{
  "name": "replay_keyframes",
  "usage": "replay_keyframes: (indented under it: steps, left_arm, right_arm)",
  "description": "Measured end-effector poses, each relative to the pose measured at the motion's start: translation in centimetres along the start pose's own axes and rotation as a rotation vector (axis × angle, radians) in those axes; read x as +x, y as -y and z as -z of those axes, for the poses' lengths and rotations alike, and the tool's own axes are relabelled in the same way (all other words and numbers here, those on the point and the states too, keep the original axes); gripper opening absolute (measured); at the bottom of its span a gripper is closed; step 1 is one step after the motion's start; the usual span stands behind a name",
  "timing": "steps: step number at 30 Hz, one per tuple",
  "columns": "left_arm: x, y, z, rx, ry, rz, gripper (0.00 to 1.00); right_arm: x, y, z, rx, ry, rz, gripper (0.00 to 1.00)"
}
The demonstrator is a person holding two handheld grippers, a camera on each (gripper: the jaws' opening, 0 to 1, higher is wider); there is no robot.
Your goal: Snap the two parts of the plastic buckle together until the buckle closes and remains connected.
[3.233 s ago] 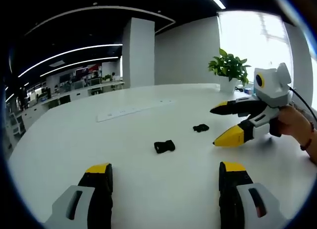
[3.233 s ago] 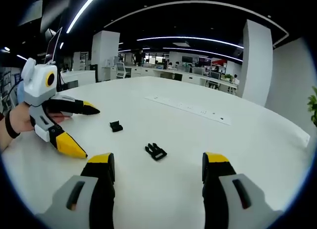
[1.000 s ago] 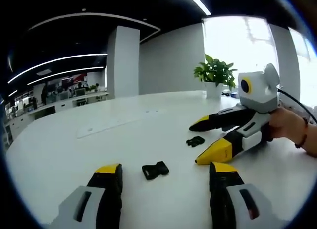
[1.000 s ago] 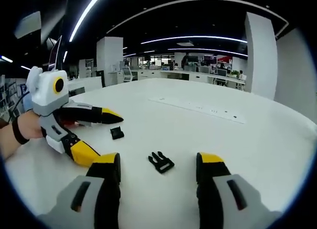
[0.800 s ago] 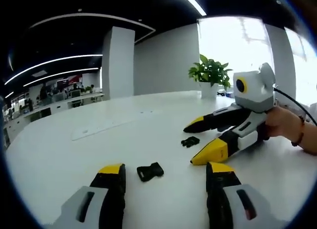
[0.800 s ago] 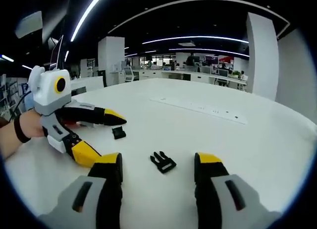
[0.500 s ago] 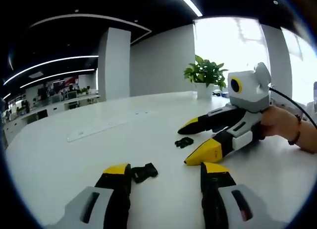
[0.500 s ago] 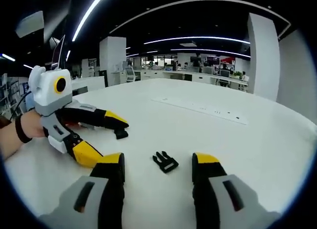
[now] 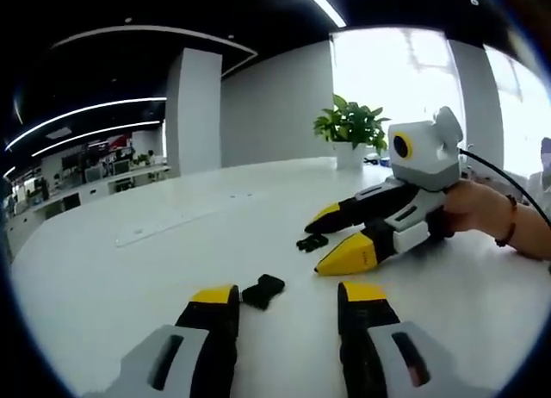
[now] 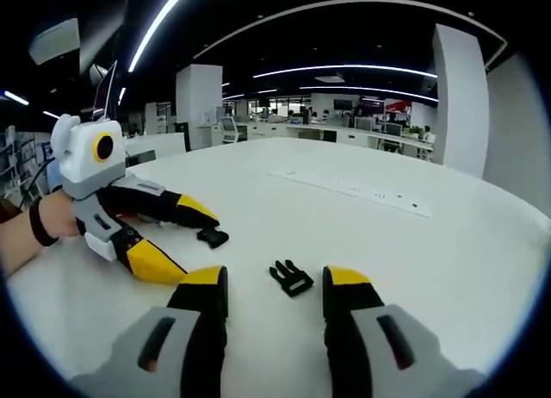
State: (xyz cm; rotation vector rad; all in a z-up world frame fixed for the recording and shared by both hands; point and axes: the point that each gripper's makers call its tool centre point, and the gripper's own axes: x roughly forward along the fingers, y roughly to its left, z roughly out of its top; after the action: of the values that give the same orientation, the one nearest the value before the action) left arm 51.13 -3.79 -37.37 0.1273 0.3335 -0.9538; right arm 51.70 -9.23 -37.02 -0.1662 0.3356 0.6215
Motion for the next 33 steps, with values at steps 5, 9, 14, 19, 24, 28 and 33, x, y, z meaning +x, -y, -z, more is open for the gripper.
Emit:
replay_keyframes:
  steps: [5,9,14,19,24,28,33]
  left_arm:
    - [-0.2,0.1,0.0,0.005,-0.001,0.005,0.33]
    - [-0.1,0.0,0.0,0.003,-0.001,0.005,0.33]
    - [0.2,-0.6,-0.1,-0.021,0.001,-0.021,0.33]
    - [0.2,-0.7,-0.1,-0.027,0.0,-0.031,0.32]
    - [0.3,-0.8,-0.1,-0.03,0.003,-0.037,0.32]
    - [0.3,-0.9,-0.1,-0.031,0.005,-0.039,0.32]
    - [0.3,-0.9,-0.1,-0.03,0.007,-0.042,0.3]
  right_arm:
    - [-0.3,-0.3,0.0,0.0,-0.001,-0.004,0.4]
    - [-0.4,-0.5,0.0,-0.004,-0.002,-0.016,0.37]
    - [-0.3,-0.4,-0.1,-0.005,0.0,-0.018,0.37]
    - [0.1,0.4,-0.3,-0.027,0.015,0.005,0.41]
    - [0.4,-0.1,-0.4,-0.026,0.021,-0.034,0.32]
    - [0.4,-0.3,-0.3,-0.017,0.016,-0.044,0.28]
    - [0.4,-0.5,-0.3,-0.024,0.017,-0.057,0.25]
